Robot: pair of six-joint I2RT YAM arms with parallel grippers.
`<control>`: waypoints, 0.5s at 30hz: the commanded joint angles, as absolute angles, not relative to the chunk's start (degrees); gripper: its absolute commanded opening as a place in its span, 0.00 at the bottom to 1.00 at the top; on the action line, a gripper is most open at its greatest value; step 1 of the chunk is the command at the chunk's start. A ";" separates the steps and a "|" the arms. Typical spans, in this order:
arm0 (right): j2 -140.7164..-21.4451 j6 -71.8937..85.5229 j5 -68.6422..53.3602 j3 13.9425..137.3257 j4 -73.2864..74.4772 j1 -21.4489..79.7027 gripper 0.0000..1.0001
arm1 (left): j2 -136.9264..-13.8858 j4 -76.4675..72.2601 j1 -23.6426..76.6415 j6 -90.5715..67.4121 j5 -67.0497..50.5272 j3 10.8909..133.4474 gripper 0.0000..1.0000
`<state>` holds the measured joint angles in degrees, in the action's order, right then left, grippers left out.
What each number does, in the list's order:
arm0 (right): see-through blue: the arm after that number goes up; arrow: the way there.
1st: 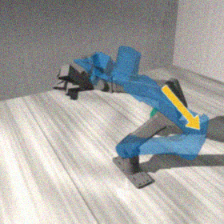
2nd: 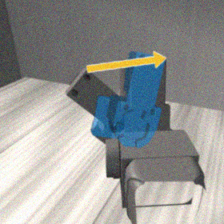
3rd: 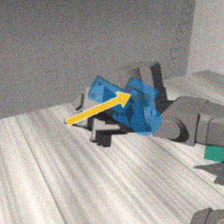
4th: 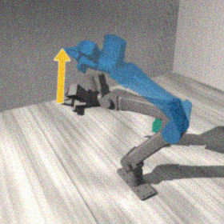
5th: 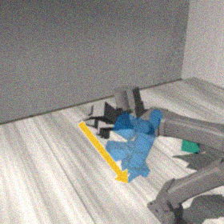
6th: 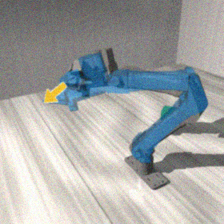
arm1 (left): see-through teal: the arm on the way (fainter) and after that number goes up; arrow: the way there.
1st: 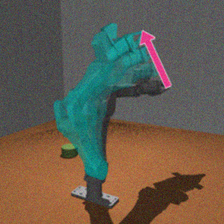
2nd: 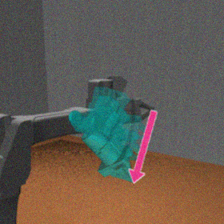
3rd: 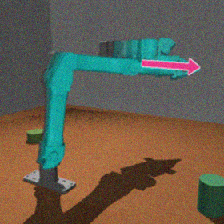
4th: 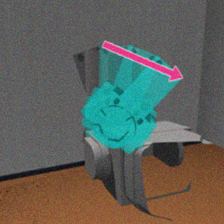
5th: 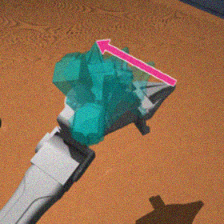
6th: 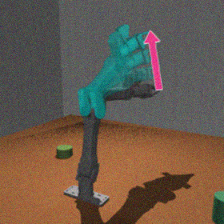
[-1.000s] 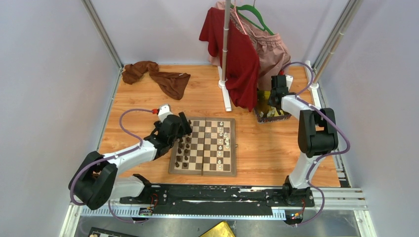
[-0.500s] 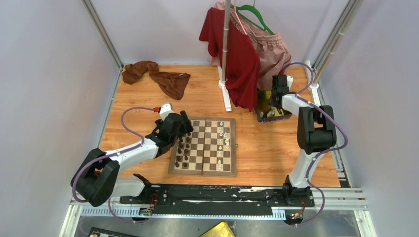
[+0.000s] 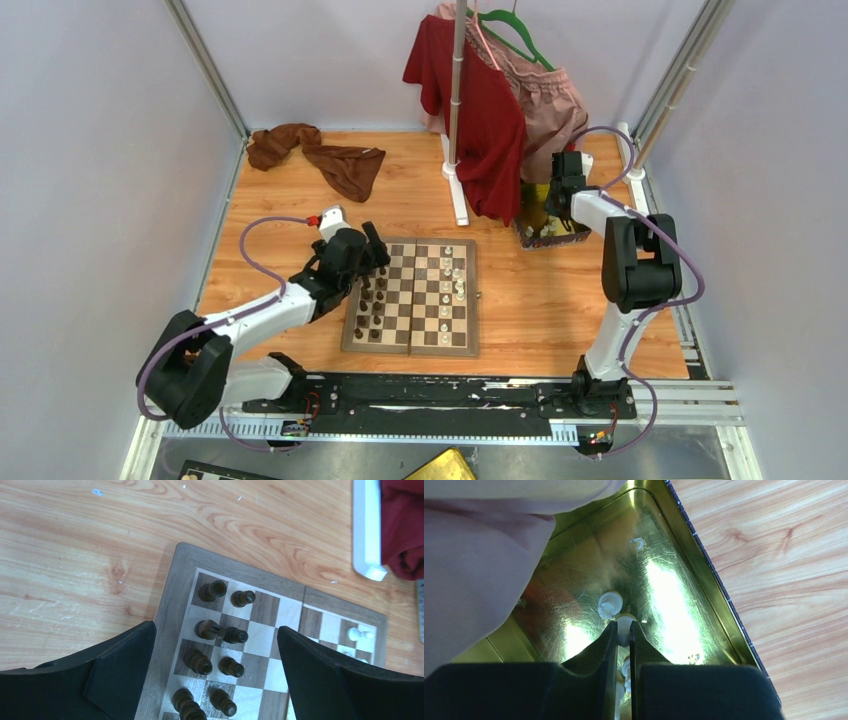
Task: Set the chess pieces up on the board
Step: Pick up the chess piece from the storage box.
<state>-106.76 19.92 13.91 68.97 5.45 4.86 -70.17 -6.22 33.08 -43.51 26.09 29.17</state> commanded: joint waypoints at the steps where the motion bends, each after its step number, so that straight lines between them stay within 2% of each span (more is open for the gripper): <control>1: -102.49 19.74 14.01 69.37 7.11 5.30 0.00 | -65.33 -4.80 32.78 -43.81 27.43 28.32 1.00; 10: -91.79 19.02 16.25 65.39 9.85 11.11 0.00 | -55.70 0.85 32.74 -43.86 29.18 24.40 1.00; 15: -85.07 17.90 19.37 61.76 12.13 18.55 0.00 | -51.37 3.39 32.76 -43.86 29.50 22.50 1.00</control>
<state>-89.32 19.57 15.64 64.58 8.60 12.88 -54.22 0.51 33.08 -43.57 27.64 23.90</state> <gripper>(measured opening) 0.122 0.997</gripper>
